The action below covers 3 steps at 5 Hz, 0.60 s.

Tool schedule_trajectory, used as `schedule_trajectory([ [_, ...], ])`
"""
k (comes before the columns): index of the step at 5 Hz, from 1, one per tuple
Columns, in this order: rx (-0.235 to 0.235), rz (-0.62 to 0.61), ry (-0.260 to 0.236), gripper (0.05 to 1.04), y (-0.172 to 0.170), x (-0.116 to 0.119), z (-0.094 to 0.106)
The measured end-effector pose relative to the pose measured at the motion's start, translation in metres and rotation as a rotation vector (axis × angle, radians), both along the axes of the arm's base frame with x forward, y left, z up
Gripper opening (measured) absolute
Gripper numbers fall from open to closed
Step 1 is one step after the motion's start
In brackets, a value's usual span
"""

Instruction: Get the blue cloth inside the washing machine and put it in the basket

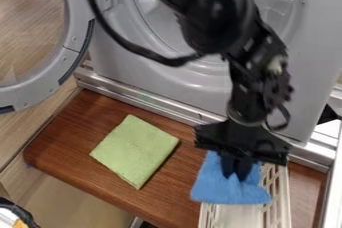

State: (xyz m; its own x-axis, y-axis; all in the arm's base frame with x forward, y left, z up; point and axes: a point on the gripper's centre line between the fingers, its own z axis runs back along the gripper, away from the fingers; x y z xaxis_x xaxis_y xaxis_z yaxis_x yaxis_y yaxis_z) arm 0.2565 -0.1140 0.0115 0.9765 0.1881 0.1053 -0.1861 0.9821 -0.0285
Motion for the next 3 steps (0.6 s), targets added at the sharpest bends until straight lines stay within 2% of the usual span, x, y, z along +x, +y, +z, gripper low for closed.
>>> schedule_trajectory([
  [1, 0.020, -0.013, 0.004, 0.082, -0.011, 0.000, -0.013],
  [2, 0.055, -0.027, 0.041, 0.082, -0.015, -0.002, -0.031],
  [3, 0.067, -0.055, 0.062, 0.082, -0.015, -0.002, -0.048],
])
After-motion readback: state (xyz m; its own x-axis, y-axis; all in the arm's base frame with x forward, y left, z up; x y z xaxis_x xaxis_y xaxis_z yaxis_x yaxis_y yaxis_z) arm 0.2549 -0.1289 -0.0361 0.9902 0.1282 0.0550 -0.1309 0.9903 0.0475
